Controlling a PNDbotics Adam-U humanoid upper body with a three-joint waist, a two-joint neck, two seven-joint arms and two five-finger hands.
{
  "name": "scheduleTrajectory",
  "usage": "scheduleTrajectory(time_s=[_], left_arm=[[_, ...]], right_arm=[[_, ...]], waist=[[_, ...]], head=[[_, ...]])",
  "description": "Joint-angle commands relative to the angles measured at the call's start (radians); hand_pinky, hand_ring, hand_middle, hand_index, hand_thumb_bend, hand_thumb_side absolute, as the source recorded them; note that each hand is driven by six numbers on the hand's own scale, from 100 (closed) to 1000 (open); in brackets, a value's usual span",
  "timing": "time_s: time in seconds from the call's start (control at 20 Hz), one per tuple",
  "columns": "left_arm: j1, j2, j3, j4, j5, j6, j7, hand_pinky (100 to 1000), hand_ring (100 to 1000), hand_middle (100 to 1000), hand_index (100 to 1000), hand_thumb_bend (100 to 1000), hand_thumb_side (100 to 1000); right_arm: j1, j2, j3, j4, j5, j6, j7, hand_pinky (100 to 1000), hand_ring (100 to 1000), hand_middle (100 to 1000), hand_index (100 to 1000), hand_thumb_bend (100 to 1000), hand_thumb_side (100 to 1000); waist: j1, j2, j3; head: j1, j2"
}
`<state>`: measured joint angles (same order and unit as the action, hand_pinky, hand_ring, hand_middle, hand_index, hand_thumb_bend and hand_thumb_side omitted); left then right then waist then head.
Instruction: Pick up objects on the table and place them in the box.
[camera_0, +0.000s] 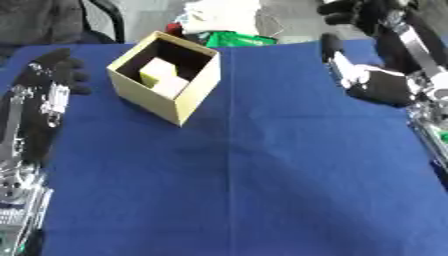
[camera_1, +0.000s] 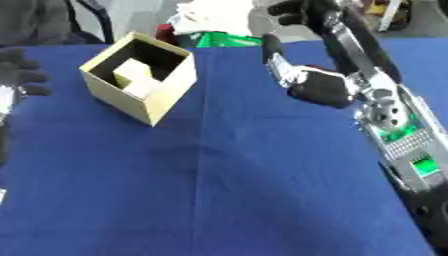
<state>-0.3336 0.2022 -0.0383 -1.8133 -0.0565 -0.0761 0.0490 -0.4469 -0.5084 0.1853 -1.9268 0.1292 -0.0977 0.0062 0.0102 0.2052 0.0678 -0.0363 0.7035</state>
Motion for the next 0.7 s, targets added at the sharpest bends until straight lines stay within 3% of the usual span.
scheduleTrajectory(time_s=[0.05, 0.45, 0.7], left_arm=[[-0.005, 0.016, 0.010, -0.015, -0.015, -0.010, -0.014, 626, 678, 667, 816, 241, 663], [0.012, 0.013, 0.017, -0.014, -0.033, -0.022, -0.037, 626, 683, 667, 813, 235, 673], [0.022, 0.006, 0.015, -0.009, -0.036, -0.023, -0.043, 625, 681, 666, 813, 234, 678]], right_arm=[[0.023, 0.026, -0.037, -0.036, 0.001, 0.002, -0.022, 798, 823, 850, 956, 100, 428], [0.090, 0.103, -0.077, -0.043, 0.048, -0.003, -0.055, 792, 820, 833, 939, 100, 441], [0.113, 0.128, -0.093, -0.046, 0.068, -0.006, -0.070, 790, 818, 827, 934, 100, 445]], waist=[[0.000, -0.008, -0.002], [0.009, 0.017, -0.046], [0.023, 0.025, -0.067]], head=[[0.023, 0.012], [0.060, 0.041], [0.054, 0.061]])
